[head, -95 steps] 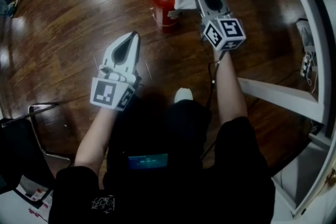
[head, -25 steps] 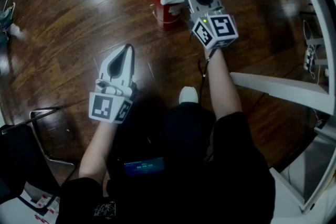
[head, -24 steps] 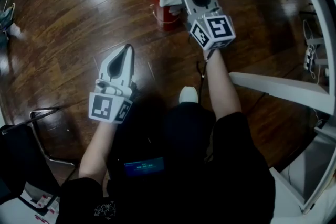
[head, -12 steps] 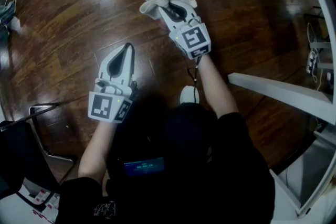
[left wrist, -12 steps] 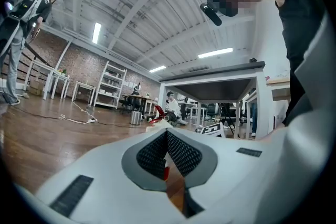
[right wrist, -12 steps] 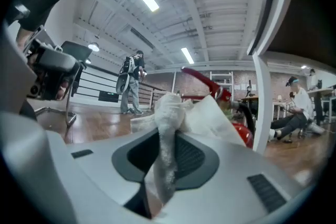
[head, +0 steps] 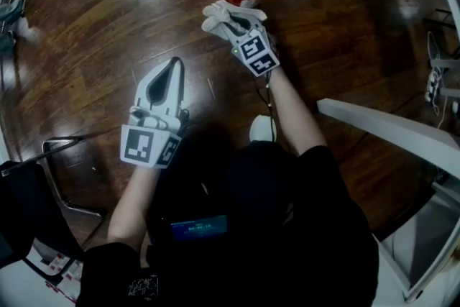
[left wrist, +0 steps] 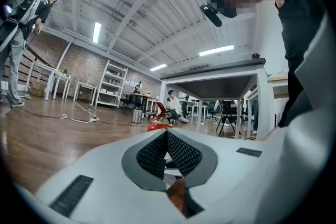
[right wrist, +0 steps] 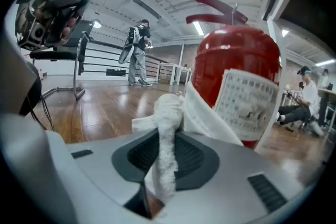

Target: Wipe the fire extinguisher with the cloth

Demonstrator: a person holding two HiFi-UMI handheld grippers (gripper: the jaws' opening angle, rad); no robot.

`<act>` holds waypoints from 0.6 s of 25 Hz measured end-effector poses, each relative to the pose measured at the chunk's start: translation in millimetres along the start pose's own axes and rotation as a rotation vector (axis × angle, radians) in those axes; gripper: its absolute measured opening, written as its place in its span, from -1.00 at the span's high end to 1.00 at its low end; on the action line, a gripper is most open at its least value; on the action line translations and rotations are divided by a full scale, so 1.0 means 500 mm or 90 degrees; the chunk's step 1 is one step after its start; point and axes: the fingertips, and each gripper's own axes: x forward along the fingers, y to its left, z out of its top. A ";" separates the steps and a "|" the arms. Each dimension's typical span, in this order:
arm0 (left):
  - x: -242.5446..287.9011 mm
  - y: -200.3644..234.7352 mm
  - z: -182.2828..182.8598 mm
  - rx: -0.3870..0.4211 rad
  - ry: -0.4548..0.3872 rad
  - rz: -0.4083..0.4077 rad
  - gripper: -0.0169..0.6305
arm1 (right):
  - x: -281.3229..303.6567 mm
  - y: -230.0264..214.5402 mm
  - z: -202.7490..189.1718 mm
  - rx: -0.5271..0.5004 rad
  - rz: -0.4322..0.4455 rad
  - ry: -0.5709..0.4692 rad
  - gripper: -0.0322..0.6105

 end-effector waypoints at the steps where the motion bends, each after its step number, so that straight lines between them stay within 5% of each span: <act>1: -0.001 0.000 -0.002 -0.001 0.003 0.000 0.94 | 0.003 0.000 -0.017 0.005 0.002 0.011 0.61; 8: 0.000 0.006 -0.001 0.002 0.006 0.003 0.94 | -0.008 -0.016 -0.092 0.014 0.006 0.057 0.61; 15: 0.001 -0.001 -0.007 -0.002 -0.001 -0.008 0.94 | -0.099 -0.072 -0.046 0.035 -0.046 -0.012 0.61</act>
